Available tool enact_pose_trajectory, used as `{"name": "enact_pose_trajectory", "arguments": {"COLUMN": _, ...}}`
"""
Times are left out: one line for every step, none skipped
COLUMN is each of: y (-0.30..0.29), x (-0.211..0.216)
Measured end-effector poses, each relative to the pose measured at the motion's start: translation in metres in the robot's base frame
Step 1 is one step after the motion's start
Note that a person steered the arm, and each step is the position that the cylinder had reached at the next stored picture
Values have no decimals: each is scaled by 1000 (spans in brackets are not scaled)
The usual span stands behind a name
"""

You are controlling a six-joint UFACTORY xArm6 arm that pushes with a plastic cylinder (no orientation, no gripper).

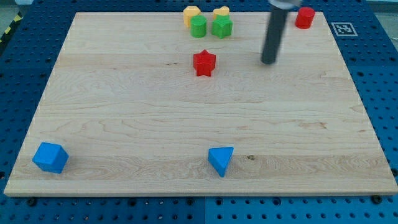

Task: Slide the blue cube to center

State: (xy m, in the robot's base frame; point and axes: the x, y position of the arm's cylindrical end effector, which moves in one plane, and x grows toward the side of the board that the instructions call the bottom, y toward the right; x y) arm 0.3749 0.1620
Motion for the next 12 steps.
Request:
{"name": "enact_pose_trajectory", "arguments": {"y": 8, "x": 8}}
{"name": "enact_pose_trajectory", "arguments": {"y": 8, "x": 8}}
{"name": "enact_pose_trajectory", "arguments": {"y": 5, "x": 8}}
{"name": "enact_pose_trajectory", "arguments": {"y": -43, "x": 6}}
{"name": "enact_pose_trajectory", "arguments": {"y": -86, "x": 3}}
{"name": "enact_pose_trajectory", "arguments": {"y": -97, "x": 57}}
{"name": "enact_pose_trajectory", "arguments": {"y": -153, "x": 78}}
{"name": "enact_pose_trajectory", "arguments": {"y": -248, "x": 78}}
{"name": "enact_pose_trajectory", "arguments": {"y": -354, "x": 81}}
{"name": "enact_pose_trajectory", "arguments": {"y": -444, "x": 92}}
{"name": "enact_pose_trajectory", "arguments": {"y": -467, "x": 105}}
{"name": "enact_pose_trajectory", "arguments": {"y": -467, "x": 113}}
